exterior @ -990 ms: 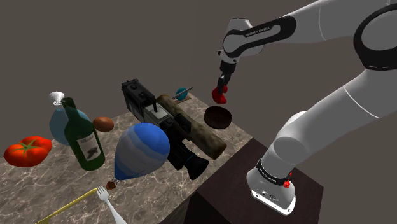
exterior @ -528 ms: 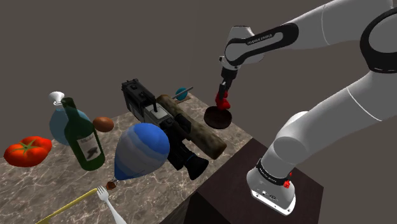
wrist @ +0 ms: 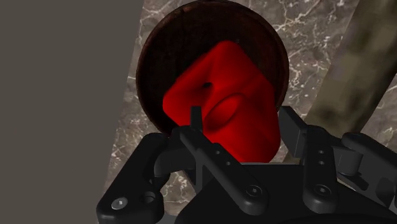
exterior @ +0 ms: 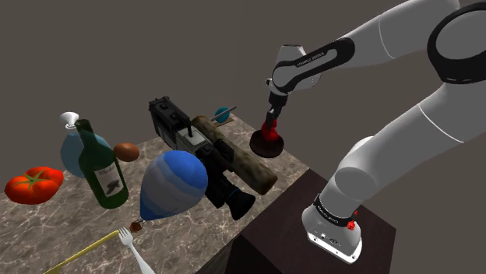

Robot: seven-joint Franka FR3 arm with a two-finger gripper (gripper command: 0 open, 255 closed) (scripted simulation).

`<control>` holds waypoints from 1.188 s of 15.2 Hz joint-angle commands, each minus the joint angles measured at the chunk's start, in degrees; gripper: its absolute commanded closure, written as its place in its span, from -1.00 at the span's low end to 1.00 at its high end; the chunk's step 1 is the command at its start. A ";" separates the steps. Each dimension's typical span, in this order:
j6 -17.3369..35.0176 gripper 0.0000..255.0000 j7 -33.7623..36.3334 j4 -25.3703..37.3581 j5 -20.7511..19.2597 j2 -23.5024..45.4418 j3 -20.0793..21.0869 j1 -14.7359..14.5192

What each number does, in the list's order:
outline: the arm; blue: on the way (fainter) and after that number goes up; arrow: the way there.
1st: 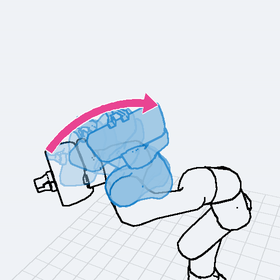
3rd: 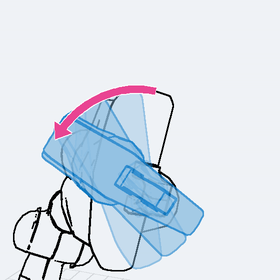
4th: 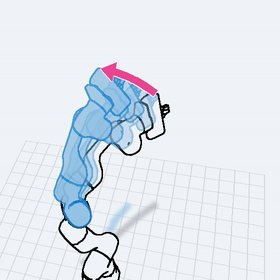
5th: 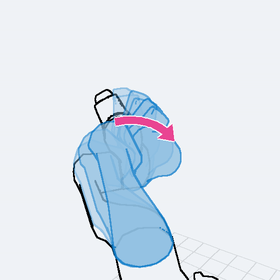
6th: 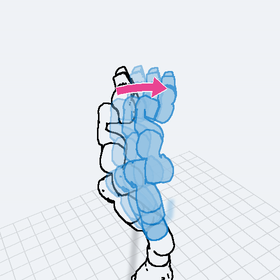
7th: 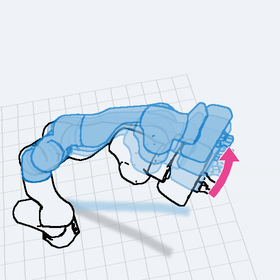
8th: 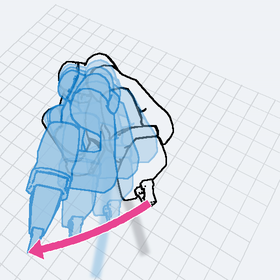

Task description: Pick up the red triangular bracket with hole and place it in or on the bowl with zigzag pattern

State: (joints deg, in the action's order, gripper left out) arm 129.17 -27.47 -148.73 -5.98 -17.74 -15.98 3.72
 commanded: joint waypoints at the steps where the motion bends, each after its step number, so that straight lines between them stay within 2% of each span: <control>1: 1.96 1.00 -0.17 -0.71 0.17 1.22 -0.20 -0.09; 3: 4.06 1.00 -0.40 -1.45 0.40 2.60 -0.42 -0.19; 10: 4.06 1.00 -0.40 -1.45 0.40 2.60 -0.42 -0.19; 11: 4.06 -1.00 -0.40 -1.45 0.40 2.60 -0.42 -0.19; 16: 4.05 -1.00 -0.39 -1.45 0.40 2.60 -0.42 -0.19; 18: -0.55 -1.00 0.01 0.46 0.01 -0.14 0.02 -0.03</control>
State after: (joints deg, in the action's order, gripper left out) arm 130.45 -27.82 -148.69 -5.78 -16.54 -16.25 3.66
